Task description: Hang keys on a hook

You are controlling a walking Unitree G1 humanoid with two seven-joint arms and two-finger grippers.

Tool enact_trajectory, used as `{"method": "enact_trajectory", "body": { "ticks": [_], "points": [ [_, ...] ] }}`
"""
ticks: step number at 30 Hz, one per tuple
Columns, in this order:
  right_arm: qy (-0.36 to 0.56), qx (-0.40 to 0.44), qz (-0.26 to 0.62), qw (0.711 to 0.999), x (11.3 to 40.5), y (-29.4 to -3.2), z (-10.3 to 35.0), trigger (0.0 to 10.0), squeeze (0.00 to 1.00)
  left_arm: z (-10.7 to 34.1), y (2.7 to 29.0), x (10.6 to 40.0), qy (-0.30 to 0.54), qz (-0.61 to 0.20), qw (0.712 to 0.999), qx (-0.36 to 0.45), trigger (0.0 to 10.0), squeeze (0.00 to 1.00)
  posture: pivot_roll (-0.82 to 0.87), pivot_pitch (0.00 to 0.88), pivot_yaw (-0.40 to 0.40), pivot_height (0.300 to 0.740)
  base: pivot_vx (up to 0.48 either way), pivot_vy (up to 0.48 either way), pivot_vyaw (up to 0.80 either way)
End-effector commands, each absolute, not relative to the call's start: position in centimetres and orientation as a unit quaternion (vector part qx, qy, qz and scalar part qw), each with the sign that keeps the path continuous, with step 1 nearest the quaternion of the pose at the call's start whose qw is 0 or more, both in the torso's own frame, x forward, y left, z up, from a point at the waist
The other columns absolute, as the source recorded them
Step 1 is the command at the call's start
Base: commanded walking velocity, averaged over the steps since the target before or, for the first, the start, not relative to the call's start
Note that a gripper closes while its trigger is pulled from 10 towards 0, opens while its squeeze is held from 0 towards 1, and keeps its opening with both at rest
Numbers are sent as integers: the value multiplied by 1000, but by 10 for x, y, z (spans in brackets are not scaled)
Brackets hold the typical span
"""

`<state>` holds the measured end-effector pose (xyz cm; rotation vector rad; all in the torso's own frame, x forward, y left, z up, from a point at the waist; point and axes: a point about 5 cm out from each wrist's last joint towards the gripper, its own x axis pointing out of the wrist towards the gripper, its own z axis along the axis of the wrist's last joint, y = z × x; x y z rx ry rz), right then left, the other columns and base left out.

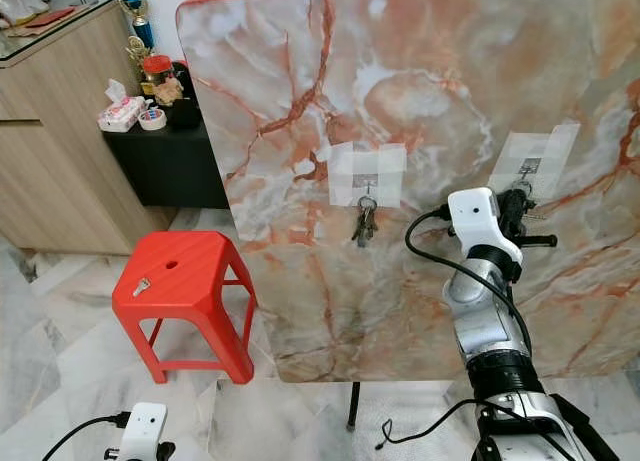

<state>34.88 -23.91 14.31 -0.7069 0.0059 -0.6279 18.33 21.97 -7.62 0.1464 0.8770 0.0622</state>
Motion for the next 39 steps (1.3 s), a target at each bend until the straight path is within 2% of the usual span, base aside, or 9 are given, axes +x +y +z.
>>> {"method": "enact_trajectory", "body": {
  "ticks": [1, 5, 6, 7, 14, 19, 26, 27, 39],
  "points": [
    [0, -330, -299, 895, 352, -236, 147, 10000, 0, -78, 221, 180, 432, 32, 899, 73, 10000, 0, -50, 0, 38, 740, 0, 0, 0],
    [3, -321, -294, 901, 352, -235, 145, 10000, 184, -78, 221, 180, 432, 32, 898, 73, 10000, 0, -48, 0, 38, 740, 0, 0, 0],
    [0, -321, -292, 901, 352, -235, 145, 10000, 557, -77, 222, 181, 432, 32, 898, 74, 10000, 0, -50, 0, 39, 740, 0, 0, 0],
    [-1, -316, -291, 903, 352, -234, 145, 10000, 627, -77, 222, 181, 432, 32, 898, 74, 10000, 0, -51, 0, 39, 740, 0, 0, 0],
    [-17, -304, -281, 910, 352, -231, 145, 10000, 624, -77, 222, 180, 432, 33, 898, 74, 10000, 0, -53, 0, 41, 740, 0, 0, 0],
    [-31, -297, -272, 915, 351, -226, 147, 10000, 859, -77, 222, 180, 432, 33, 898, 74, 10000, 0, -53, 0, 41, 740, 0, 0, 0],
    [-49, -277, -258, 924, 346, -219, 143, 10000, 761, -78, 222, 180, 432, 33, 898, 74, 10000, 0, -53, 0, 38, 740, 0, 0, 0],
    [-54, -274, -248, 928, 342, -215, 140, 10000, 0, -78, 222, 180, 432, 33, 898, 75, 10000, 0, -53, 0, 38, 740, 0, 0, 0],
    [107, -109, -163, 975, 279, -188, 42, 10000, 0, -77, 222, 181, 432, 32, 898, 76, 10000, 0, -61, 0, 39, 740, 0, 0, 0]
  ]
}}
